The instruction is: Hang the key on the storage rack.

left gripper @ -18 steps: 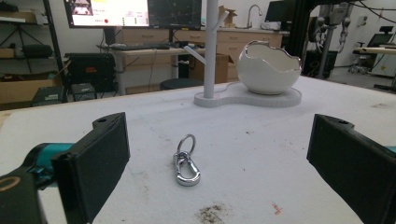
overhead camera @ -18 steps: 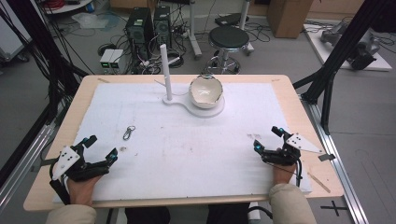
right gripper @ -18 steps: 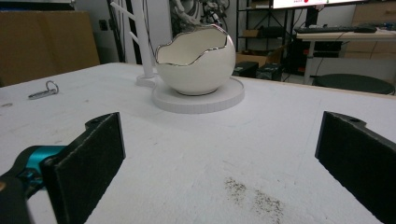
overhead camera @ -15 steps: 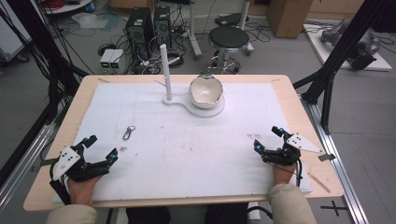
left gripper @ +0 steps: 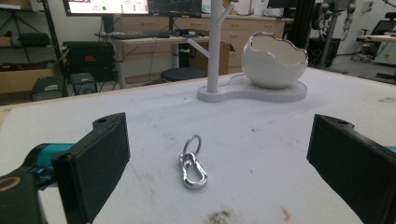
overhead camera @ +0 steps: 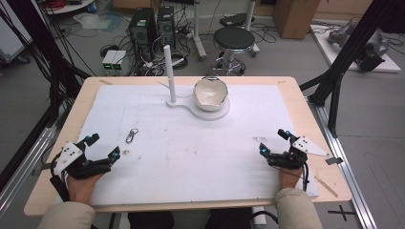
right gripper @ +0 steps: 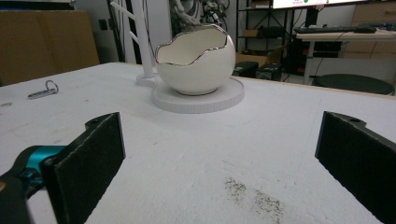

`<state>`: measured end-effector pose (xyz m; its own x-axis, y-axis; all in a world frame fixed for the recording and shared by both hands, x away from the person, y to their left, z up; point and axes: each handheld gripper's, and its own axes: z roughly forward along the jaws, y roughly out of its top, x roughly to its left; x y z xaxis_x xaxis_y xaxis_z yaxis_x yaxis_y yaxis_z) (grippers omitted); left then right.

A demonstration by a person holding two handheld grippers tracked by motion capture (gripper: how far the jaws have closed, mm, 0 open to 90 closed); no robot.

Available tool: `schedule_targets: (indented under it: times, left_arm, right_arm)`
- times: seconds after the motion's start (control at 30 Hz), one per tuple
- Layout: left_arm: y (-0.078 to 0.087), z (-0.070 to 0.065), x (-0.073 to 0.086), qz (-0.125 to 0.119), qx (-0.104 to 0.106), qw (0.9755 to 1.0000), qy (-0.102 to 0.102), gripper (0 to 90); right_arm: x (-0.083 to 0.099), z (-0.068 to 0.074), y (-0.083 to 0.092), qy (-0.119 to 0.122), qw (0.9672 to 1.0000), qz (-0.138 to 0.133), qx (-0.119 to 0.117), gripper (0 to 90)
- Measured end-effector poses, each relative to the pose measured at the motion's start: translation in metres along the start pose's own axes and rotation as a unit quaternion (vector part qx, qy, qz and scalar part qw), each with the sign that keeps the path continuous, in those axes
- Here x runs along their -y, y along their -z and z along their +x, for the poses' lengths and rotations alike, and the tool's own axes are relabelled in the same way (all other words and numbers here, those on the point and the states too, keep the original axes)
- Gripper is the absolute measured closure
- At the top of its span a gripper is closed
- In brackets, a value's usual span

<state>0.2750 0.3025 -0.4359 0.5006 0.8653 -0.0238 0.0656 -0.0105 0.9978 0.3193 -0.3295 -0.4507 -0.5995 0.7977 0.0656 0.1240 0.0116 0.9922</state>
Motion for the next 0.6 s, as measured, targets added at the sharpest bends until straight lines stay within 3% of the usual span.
schedule_targets:
  times: [0.13,0.3,0.43,0.6]
  left_arm:
    - [-0.014,0.012,-0.028,0.036,0.020,0.9986,-0.035,6.3]
    - [-0.037,0.023,-0.058,0.078,0.051,0.9932,-0.069,6.3]
    - [-0.055,0.031,-0.074,0.123,0.078,0.9843,-0.100,6.3]
    - [-0.079,0.041,-0.088,0.179,0.119,0.9709,-0.105,6.3]
  right_arm:
    - [0.000,0.000,0.000,-0.001,1.0000,0.000,0.000,0.5]
    - [0.000,0.000,0.000,0.000,1.0000,0.000,0.000,0.5]
    - [0.000,0.000,0.000,0.000,1.0000,0.001,-0.001,0.5]
    - [0.000,0.000,0.000,-0.001,1.0000,0.002,-0.001,0.5]
